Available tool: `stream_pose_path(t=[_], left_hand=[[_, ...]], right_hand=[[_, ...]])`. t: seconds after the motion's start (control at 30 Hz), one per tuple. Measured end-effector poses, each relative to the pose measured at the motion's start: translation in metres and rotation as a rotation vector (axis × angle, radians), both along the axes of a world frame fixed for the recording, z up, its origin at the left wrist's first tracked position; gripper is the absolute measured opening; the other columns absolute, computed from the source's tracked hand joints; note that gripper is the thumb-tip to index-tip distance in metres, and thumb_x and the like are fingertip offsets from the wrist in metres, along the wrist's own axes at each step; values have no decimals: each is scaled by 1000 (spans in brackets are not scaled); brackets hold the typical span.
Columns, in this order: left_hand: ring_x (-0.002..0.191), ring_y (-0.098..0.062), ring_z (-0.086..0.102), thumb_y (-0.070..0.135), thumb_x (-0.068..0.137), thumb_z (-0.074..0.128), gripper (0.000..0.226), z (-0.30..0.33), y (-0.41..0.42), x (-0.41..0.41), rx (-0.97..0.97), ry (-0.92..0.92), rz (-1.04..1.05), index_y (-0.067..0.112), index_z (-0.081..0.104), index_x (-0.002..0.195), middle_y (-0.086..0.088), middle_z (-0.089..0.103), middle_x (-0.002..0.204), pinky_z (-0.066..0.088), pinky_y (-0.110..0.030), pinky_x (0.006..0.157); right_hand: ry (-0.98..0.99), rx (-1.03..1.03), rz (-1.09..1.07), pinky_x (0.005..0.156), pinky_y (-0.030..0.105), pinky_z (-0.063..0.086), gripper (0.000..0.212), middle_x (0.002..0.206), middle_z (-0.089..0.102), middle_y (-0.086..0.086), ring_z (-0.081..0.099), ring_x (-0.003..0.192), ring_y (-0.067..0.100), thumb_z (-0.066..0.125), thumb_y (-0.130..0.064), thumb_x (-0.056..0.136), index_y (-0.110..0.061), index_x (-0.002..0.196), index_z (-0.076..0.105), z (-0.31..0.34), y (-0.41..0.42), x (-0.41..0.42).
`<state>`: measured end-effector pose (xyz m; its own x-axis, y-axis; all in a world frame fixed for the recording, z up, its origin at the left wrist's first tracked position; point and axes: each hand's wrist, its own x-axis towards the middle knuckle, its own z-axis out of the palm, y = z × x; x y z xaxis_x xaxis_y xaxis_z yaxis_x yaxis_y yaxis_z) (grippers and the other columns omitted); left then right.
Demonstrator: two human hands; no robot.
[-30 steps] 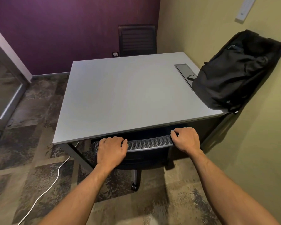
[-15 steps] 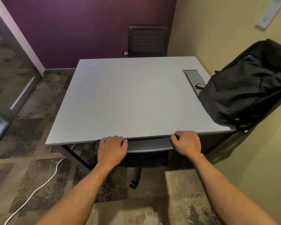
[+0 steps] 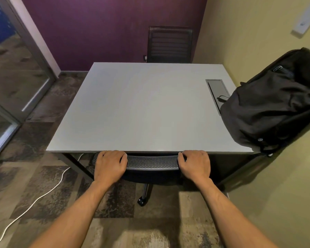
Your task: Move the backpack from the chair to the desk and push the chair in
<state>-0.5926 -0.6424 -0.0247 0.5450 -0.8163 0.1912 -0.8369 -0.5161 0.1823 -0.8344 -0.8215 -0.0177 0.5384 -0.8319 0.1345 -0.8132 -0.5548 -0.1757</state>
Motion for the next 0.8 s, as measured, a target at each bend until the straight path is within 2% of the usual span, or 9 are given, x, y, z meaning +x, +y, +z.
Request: stream_pose_path(t=[0.27, 0.33, 0.4, 0.47, 0.53, 0.6, 0.67, 0.73, 0.8], left_hand=[[85, -10, 62, 45, 95, 27, 46, 3, 1, 4, 24, 58, -11, 30, 69, 83, 11, 72, 89, 34, -33, 89], [102, -12, 63, 51, 97, 26, 51, 3, 2, 7, 16, 90, -19, 28, 71, 104, 9, 73, 106, 34, -35, 98], [124, -15, 55, 58, 97, 23, 61, 3, 4, 10, 69, 111, -20, 22, 59, 131, 2, 64, 132, 29, -39, 111], [139, -17, 41, 64, 96, 16, 72, 5, 7, 14, 118, 136, -36, 19, 43, 145, -2, 51, 147, 21, -41, 118], [147, -17, 26, 70, 93, 12, 80, 9, 7, 17, 124, 167, -66, 17, 30, 151, -3, 37, 156, 14, -41, 121], [151, -17, 12, 73, 91, 12, 86, 16, 5, 21, 140, 197, -103, 16, 20, 154, -2, 24, 162, 7, -41, 123], [152, -16, 0, 76, 88, 11, 91, 23, 3, 22, 152, 208, -135, 16, 10, 156, -1, 11, 165, 2, -43, 123], [151, -14, -9, 78, 86, 7, 93, 33, -4, 25, 151, 213, -155, 17, 2, 156, 1, 1, 165, -4, -43, 123], [150, -13, -15, 79, 85, 4, 93, 46, -11, 27, 132, 141, -177, 18, -2, 155, 2, -4, 165, -7, -42, 123]], right_hand=[[-6, 16, -25, 84, 36, 46, 48, 62, 63, -7, 57, 61, 10, 34, -45, 92, -22, 63, 64, 3, 5, 3], [-21, 29, -13, 86, 36, 47, 48, 59, 60, -7, 55, 59, 10, 34, -43, 93, -21, 60, 61, 6, 6, 4], [-25, 38, 3, 90, 40, 46, 47, 61, 59, -6, 54, 61, 12, 32, -40, 93, -21, 61, 61, 6, 8, 7], [-44, 45, 16, 97, 43, 43, 46, 75, 67, -5, 59, 74, 15, 30, -41, 94, -22, 74, 68, 7, 8, 9], [-52, 72, 11, 109, 46, 34, 49, 110, 71, 1, 60, 109, 19, 30, -46, 96, -21, 108, 70, 8, 7, 10], [-25, 142, 8, 117, 46, 19, 60, 145, 52, 1, 38, 139, 19, 27, -55, 96, -20, 139, 51, 8, 4, 11], [-34, 167, 19, 118, 46, 9, 70, 158, 33, -1, 19, 148, 17, 21, -62, 94, -20, 150, 32, 11, 1, 12], [-67, 140, 29, 119, 46, 4, 78, 161, 23, -2, 10, 150, 15, 17, -68, 92, -20, 153, 22, 17, -4, 17], [-84, 69, 36, 120, 45, 1, 83, 163, 16, -2, 4, 150, 13, 13, -72, 90, -19, 154, 17, 29, -7, 26]])
